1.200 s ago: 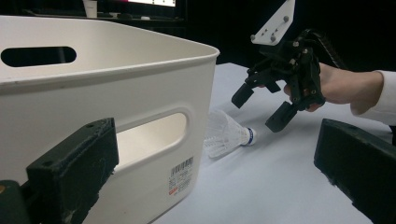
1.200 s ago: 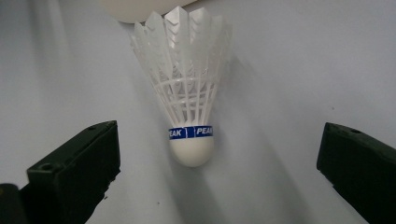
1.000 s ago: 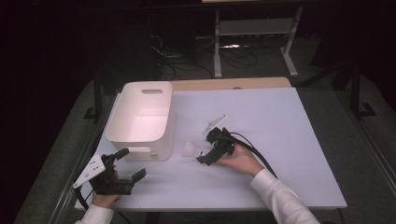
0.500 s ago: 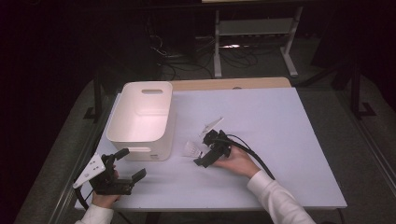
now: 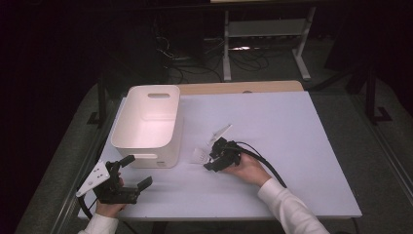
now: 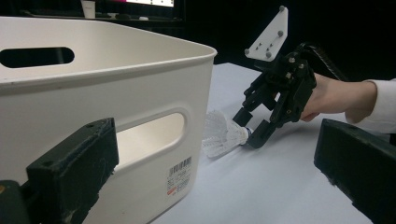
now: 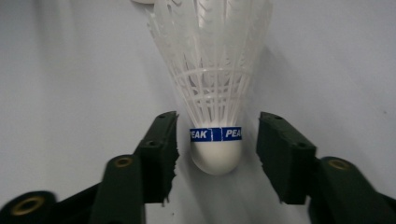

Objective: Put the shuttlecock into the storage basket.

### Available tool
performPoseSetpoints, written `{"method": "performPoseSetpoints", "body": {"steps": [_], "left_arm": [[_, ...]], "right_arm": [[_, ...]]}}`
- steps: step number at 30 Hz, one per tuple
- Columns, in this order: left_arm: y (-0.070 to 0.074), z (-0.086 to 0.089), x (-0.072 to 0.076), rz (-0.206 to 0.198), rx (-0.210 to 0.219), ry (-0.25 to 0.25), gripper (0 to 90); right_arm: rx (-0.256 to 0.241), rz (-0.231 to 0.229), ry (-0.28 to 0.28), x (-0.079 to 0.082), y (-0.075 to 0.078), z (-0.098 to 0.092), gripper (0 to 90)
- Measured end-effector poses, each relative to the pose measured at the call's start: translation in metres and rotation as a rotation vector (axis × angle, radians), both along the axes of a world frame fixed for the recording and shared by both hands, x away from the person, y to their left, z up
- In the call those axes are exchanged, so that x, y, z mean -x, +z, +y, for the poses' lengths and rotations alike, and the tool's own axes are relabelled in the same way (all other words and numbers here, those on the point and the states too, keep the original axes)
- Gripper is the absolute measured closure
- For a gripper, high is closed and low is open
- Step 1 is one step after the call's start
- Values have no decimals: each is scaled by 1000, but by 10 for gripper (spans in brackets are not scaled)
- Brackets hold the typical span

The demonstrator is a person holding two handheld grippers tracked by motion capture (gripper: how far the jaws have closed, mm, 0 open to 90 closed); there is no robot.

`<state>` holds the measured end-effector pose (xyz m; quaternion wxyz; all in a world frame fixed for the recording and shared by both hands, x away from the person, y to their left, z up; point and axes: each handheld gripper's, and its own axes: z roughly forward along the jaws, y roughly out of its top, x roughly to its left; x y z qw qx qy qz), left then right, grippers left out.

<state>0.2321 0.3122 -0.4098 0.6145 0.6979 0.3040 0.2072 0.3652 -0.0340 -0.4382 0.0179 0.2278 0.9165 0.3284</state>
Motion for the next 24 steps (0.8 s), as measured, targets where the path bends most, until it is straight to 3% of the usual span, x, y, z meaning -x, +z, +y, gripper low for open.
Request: {"method": "performPoseSetpoints", "body": {"steps": [4, 11, 24], "left_arm": [[0, 0, 0, 2, -4, 1, 0], [0, 0, 0, 3, -5, 2, 0], [0, 0, 0, 5, -7, 2, 0]], "right_arm": [[15, -28, 13, 1, -1, -2, 631], [20, -32, 5, 1, 2, -3, 640], [-47, -24, -36, 2, 21, -10, 640]]}}
